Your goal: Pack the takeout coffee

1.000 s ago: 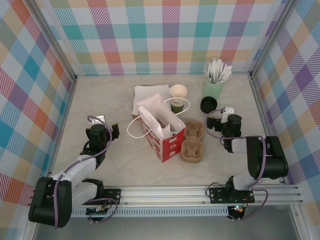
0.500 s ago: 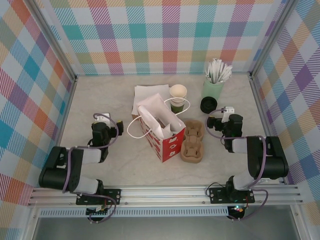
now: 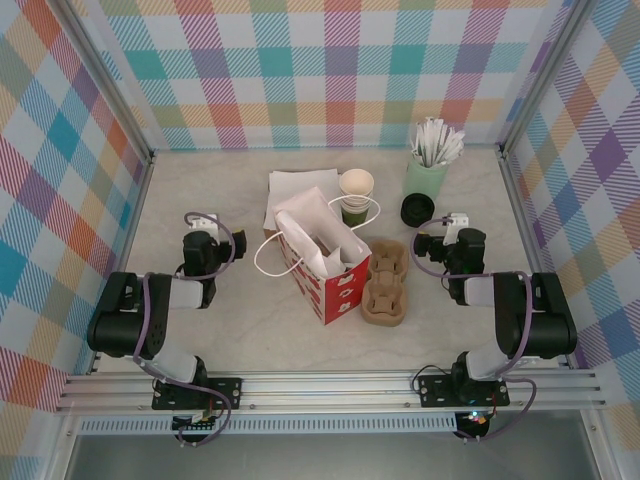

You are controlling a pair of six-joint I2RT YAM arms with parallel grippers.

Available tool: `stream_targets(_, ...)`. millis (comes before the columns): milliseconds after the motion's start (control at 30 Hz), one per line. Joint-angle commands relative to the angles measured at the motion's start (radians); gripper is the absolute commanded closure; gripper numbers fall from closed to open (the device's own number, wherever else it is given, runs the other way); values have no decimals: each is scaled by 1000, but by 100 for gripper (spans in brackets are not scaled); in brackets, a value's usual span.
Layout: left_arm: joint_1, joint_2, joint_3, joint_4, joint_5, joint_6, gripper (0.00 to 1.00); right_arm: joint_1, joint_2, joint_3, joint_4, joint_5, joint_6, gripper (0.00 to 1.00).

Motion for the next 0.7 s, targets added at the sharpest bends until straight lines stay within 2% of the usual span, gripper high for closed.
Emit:
stream_targets(0, 5, 5, 7, -15, 24, -10, 0, -2, -2, 15, 35, -22, -4, 0)
stream_targets(667, 1, 5, 7, -16, 20, -8, 0, -2, -2, 18, 33, -24, -5, 0)
